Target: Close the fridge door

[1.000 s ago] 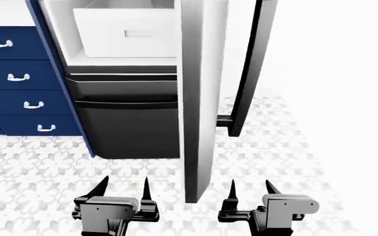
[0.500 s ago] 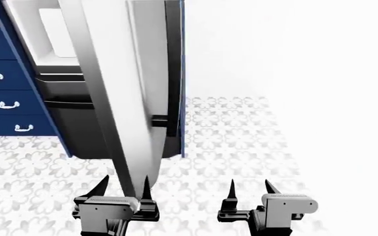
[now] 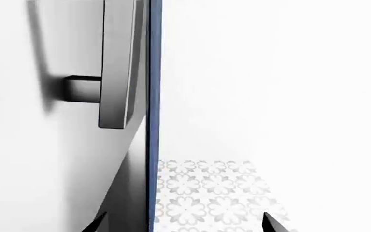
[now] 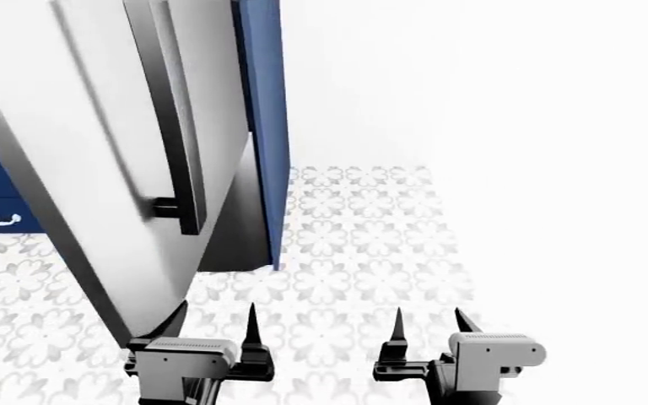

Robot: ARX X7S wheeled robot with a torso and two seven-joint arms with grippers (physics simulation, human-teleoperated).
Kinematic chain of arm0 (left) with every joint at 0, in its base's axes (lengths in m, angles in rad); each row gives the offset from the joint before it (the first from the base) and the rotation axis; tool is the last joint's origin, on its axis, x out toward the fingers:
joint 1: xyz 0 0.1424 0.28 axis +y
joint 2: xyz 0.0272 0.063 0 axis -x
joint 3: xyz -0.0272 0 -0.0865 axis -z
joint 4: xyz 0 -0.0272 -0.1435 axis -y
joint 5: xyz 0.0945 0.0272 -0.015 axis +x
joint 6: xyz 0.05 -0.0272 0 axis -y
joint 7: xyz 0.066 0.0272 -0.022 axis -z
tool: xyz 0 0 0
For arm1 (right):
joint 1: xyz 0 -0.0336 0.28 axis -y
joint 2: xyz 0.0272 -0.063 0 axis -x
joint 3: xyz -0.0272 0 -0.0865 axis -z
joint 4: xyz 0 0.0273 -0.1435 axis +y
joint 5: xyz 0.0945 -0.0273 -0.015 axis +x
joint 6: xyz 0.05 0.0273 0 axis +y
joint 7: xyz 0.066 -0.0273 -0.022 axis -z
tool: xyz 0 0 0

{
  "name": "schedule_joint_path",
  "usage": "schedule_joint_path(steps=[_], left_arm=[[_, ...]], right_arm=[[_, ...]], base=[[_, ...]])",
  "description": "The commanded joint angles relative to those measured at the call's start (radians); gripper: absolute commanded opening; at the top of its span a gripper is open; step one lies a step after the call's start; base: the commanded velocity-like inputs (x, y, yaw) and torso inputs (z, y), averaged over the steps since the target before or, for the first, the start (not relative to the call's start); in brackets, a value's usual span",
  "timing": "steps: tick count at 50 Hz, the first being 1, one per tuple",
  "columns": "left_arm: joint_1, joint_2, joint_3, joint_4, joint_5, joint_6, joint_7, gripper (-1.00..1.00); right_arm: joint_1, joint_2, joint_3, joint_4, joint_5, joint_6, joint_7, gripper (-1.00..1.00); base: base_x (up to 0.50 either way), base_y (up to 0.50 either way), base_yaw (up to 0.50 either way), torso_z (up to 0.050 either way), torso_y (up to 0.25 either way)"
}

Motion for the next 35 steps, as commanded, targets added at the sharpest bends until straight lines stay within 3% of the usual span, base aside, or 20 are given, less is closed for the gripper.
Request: schedule_joint_path(steps=[1,12,35], left_arm=[[0.001,-0.007,0.004,0.003,-0.005,-0.001,-0.006,1.00],[0.000,-0.013,0.008,0.008,-0.014,-0.005,-0.011,1.00],[0.000,-0.021,0.018,0.009,-0.024,0.000,-0.019,1.00]], right_arm=[[-0.001,0.002,-0.010,-0.005,-0.009,-0.008,0.015,1.00],[0.009,0.003,-0.011,-0.003,0.023,0.034,0.017,1.00],[0.008,0.018,-0.026,-0.010,0.031,0.042,0.024,1.00]], base=[[0.00,0.00,0.00,0.000,0.000],[0.02,-0.01,0.00,0.000,0.000],[0.46,-0.25,0.00,0.000,0.000]])
